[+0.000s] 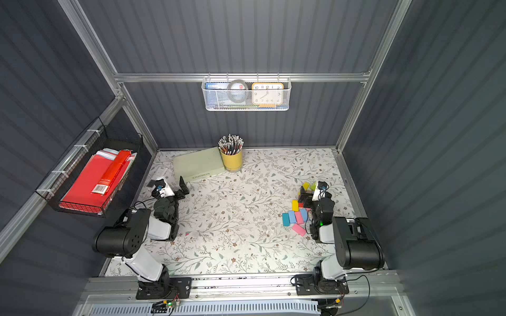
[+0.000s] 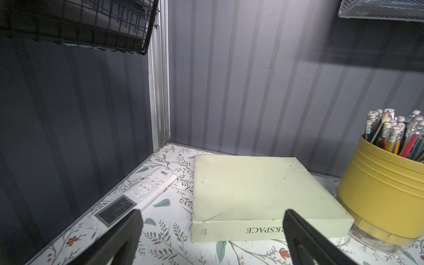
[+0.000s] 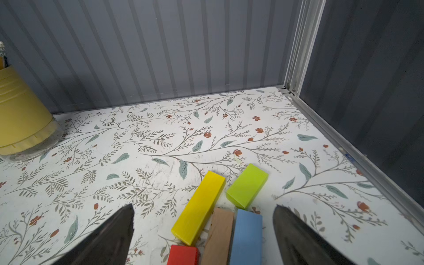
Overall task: Assemble the number 8 with building blocks
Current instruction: Pick up the building block from the center of the board.
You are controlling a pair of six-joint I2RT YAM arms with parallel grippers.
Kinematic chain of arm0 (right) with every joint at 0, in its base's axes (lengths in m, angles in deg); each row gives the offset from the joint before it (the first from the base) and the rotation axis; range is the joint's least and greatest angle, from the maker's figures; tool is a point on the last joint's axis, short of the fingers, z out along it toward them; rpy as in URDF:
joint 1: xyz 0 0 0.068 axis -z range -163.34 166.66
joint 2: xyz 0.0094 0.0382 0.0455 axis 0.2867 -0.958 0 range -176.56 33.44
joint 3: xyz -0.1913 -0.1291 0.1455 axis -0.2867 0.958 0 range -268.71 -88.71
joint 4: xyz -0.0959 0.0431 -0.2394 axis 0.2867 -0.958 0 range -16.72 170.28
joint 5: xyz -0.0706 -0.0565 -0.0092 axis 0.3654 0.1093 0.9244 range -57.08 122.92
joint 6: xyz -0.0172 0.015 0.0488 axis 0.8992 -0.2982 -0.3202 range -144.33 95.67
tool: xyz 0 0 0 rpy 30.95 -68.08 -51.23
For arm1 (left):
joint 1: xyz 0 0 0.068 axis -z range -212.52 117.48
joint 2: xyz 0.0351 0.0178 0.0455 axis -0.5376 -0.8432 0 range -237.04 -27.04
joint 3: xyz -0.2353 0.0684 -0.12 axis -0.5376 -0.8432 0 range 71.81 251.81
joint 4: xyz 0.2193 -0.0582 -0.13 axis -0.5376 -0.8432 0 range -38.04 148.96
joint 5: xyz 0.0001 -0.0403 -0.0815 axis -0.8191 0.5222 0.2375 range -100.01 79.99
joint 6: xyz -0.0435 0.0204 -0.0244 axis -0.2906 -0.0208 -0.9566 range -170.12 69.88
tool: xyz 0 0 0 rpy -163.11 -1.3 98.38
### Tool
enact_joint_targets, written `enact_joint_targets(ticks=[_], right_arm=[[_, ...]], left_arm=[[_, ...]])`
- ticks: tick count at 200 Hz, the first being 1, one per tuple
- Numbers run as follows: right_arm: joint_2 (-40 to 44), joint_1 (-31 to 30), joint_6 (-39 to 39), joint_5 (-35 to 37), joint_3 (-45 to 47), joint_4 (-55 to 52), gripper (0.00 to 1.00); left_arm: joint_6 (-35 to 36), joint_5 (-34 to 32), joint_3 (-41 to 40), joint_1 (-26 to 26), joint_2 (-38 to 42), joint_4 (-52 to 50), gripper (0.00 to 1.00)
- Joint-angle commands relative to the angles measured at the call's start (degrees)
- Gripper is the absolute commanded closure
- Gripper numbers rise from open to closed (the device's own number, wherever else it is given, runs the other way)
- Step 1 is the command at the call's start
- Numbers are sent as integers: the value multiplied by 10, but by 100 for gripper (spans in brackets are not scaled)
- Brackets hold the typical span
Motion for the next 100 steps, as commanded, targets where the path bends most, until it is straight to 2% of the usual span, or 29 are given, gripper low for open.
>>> enact_joint_targets(ticks=[1, 100], right_arm=[[5, -2, 4, -5, -4, 9, 1], [4, -2, -4, 18, -9, 2, 1]], left_arm=[[-1, -7, -2, -3, 0, 8, 1], [-2, -6, -2, -3, 1, 8, 0]])
